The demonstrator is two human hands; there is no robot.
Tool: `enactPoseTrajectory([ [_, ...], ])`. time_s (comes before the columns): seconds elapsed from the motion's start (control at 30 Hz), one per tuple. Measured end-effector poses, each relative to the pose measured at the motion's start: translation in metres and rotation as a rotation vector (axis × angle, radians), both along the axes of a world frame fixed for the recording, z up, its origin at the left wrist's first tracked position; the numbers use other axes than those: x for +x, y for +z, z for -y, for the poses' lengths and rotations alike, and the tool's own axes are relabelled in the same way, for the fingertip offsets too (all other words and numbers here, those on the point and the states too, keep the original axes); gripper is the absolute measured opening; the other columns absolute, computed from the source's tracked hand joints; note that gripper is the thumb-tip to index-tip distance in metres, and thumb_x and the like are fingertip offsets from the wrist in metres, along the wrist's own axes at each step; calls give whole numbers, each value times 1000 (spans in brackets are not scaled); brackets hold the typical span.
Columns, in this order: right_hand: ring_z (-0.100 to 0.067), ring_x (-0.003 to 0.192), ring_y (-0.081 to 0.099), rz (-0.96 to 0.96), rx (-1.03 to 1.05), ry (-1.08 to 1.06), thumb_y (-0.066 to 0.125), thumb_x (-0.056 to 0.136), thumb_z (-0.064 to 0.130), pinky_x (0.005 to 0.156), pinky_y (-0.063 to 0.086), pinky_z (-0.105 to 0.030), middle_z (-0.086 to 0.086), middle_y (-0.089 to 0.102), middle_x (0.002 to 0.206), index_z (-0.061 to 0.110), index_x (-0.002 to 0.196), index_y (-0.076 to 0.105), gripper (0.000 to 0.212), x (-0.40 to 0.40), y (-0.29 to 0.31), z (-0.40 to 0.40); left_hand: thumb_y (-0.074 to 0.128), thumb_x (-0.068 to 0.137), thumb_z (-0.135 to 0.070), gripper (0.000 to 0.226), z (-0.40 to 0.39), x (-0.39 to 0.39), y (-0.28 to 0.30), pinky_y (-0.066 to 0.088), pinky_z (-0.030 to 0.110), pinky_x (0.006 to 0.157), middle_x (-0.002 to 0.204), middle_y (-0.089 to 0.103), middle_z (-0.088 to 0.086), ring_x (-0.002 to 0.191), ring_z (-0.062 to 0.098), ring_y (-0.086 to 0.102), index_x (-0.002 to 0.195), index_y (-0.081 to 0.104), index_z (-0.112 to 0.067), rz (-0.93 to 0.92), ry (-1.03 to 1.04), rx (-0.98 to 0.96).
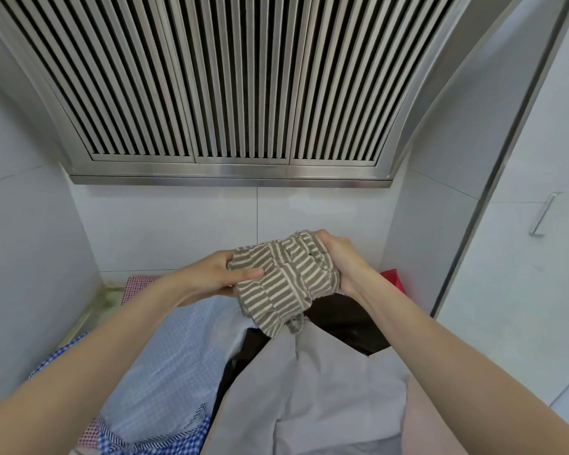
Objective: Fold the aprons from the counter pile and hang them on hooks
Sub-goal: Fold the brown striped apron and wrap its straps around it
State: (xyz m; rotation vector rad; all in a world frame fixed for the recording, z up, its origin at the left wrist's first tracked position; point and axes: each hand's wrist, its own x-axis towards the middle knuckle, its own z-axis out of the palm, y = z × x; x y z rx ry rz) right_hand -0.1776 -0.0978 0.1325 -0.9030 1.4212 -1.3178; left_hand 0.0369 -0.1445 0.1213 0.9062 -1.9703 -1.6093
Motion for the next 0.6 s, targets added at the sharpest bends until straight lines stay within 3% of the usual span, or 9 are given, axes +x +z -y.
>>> enactPoseTrajectory([
  [0.1,-22,63,48,-337,-108,-81,53,89,26,58,36,-29,-9,48,63,12,57,45,36,-8,7,4,82,50,-55,76,4,1,18,48,22,92,113,68,-7,101,3,63,116,55,-30,119,-44,-38],
  [0.2,-21,59,42,-635,-183,-34,54,91,30,56,32,-29,-9,41,58,11,51,37,47,0,13,3,78,55,-60,76,-1,-22,29,45,23,92,114,65,-9,104,5,61,120,51,-31,262,-98,-75],
  [0.27,-25,65,57,-551,-194,25,55,91,38,65,45,-32,-14,57,66,2,62,54,46,3,16,-1,84,51,-57,84,-6,-35,27,48,27,90,114,66,-4,102,12,64,122,52,-25,288,-133,-43],
  [0.3,-26,77,64,-401,-167,62,54,91,43,75,51,-36,-14,66,78,0,79,63,45,-2,16,-4,86,42,-56,90,-7,-37,26,50,28,89,112,68,-3,101,13,66,119,55,-22,259,-121,-19],
  [0.37,-24,96,64,-30,-128,173,46,91,51,92,48,-41,-11,67,102,7,105,62,49,-22,12,-13,91,23,-54,98,-4,-31,21,53,26,80,103,72,-2,94,13,69,109,60,-20,97,-65,70],
  [0.4,-24,103,61,41,-121,245,44,89,55,97,45,-41,-11,64,112,9,113,60,54,-35,7,-18,91,18,-54,98,-1,-27,19,54,24,73,98,73,-1,89,13,70,104,62,-17,4,-44,112],
  [0.5,-21,118,54,5,-17,556,54,79,53,108,36,-37,-6,57,129,13,128,52,63,-44,-19,-30,92,13,-53,92,2,-26,17,55,23,64,91,74,2,80,13,71,94,66,-15,-191,-4,180],
  [0.57,-21,112,56,0,5,698,63,86,34,105,40,-35,-4,60,120,13,126,52,47,-36,-28,-31,92,13,-52,87,3,-30,21,55,25,64,91,74,2,80,13,71,90,69,-17,-225,-10,199],
  [0.6,-20,99,59,-32,14,732,62,89,22,95,45,-31,-4,63,107,12,118,55,31,-34,-28,-30,92,13,-52,87,5,-31,24,55,26,64,92,74,2,81,14,71,90,70,-17,-230,-4,202],
])
